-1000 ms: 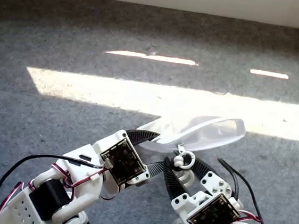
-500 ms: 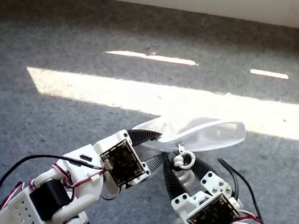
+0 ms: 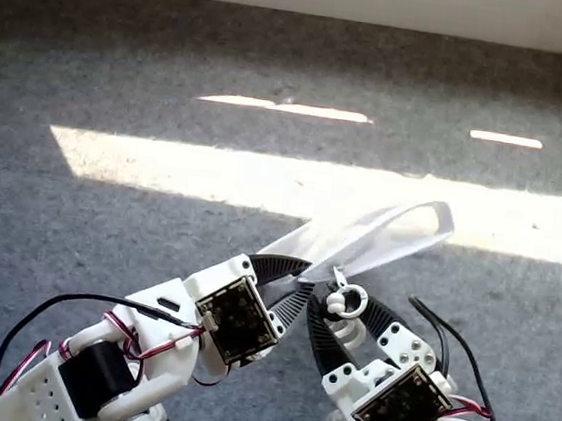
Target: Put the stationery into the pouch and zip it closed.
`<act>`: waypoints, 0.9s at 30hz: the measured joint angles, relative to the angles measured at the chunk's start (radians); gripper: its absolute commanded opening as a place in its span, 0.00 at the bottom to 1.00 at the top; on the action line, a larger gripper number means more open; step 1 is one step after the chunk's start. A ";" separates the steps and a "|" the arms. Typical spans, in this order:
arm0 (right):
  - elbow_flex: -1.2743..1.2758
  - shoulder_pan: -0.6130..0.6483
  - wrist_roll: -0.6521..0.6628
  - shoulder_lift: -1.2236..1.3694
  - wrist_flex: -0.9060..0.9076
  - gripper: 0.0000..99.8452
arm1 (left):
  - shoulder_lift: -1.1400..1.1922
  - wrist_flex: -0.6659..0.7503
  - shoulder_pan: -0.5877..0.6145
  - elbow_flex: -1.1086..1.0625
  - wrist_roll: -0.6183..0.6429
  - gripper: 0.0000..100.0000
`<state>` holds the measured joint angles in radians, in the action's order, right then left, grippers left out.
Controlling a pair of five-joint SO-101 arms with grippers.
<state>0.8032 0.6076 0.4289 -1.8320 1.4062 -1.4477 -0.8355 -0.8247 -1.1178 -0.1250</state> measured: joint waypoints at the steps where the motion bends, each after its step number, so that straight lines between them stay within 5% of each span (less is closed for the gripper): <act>1: 0.000 0.000 0.000 0.000 0.000 0.00 | 0.000 0.000 0.000 0.000 0.000 0.01; 16: 0.000 -0.005 0.000 0.000 -0.015 0.00 | 0.000 0.000 0.034 0.000 0.000 0.01; 27: 0.189 -0.307 -0.066 0.000 -0.315 0.00 | 0.000 0.012 0.078 0.000 -0.037 0.01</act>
<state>0.9920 0.3007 0.3629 -1.8320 1.0917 -1.4477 -0.8232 -0.7465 -1.1178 -0.1619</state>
